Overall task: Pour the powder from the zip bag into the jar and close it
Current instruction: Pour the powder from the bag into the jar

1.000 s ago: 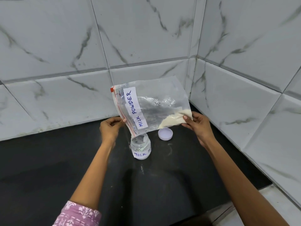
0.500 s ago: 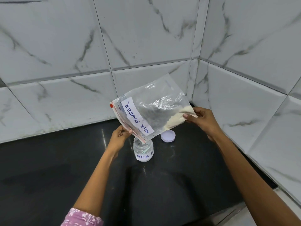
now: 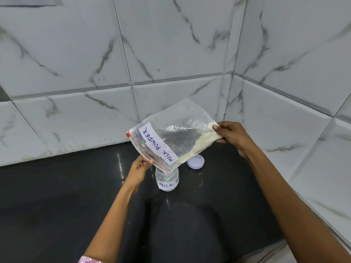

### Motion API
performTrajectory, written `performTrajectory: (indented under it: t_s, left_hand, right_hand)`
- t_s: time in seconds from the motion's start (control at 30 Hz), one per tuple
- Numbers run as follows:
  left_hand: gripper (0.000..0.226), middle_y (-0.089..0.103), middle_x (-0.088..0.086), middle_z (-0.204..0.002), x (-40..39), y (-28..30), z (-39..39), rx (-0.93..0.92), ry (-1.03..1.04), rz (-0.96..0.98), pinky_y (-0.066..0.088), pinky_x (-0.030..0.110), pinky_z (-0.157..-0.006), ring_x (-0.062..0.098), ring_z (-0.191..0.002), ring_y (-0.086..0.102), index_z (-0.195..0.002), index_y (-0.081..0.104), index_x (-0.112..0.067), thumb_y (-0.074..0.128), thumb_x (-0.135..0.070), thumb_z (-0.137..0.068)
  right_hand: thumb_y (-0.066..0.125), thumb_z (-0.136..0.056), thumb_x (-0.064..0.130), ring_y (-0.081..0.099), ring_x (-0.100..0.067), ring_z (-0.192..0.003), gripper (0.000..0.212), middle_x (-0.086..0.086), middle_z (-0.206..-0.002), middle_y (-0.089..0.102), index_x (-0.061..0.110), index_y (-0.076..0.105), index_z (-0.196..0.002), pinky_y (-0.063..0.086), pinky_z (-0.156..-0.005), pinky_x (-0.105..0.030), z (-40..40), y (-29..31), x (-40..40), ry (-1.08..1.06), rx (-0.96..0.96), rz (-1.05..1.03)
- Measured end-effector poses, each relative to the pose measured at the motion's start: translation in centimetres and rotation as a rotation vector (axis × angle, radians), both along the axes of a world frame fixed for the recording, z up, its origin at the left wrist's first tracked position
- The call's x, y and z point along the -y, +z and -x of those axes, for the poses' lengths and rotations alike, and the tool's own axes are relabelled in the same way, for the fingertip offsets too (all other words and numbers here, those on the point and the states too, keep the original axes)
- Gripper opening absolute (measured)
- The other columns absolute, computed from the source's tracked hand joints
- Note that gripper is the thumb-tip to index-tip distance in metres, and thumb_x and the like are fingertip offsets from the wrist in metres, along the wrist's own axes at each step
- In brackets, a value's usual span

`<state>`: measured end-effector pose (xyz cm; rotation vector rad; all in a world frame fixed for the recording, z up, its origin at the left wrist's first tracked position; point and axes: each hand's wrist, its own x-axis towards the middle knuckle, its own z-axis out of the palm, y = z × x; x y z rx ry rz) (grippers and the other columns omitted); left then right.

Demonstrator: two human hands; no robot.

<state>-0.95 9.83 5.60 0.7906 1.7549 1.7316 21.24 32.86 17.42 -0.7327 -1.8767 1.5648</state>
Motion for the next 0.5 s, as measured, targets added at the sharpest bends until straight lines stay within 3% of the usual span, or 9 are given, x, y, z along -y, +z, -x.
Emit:
performTrajectory:
  t_s: [0.2,0.37,0.5]
  left_hand:
    - [0.018,0.070,0.007,-0.111,-0.1,-0.7,-0.2,0.011,0.021,-0.025,0.046,0.025,-0.091,0.017,-0.104,0.065,-0.110,0.061,-0.010,0.059,-0.007,-0.092]
    - [0.019,0.073,-0.001,-0.107,-0.2,-0.5,-0.6,0.037,0.032,-0.046,0.049,0.017,-0.084,0.009,-0.101,0.067,-0.111,0.063,-0.011,0.059,-0.008,-0.092]
    - [0.019,0.072,0.003,-0.108,-0.2,-0.6,-0.9,0.054,0.072,-0.043,0.049,0.017,-0.081,0.013,-0.101,0.067,-0.111,0.064,-0.007,0.059,-0.007,-0.092]
  right_hand:
    - [0.068,-0.082,-0.007,0.068,-0.010,-0.076,0.027,-0.014,-0.097,0.070,-0.003,0.066,-0.108,0.057,-0.066,-0.015,-0.3,0.8,0.3,0.015,-0.011,-0.033]
    - [0.069,-0.082,-0.003,0.067,-0.018,-0.082,0.019,-0.012,-0.091,0.071,0.001,0.070,-0.100,0.055,-0.079,-0.027,0.0,1.1,0.9,-0.056,-0.022,-0.204]
    - [0.071,-0.082,0.006,0.066,-0.023,-0.092,0.018,-0.011,-0.096,0.073,0.006,0.072,-0.100,0.051,-0.085,-0.035,0.3,1.6,1.1,-0.065,0.075,-0.379]
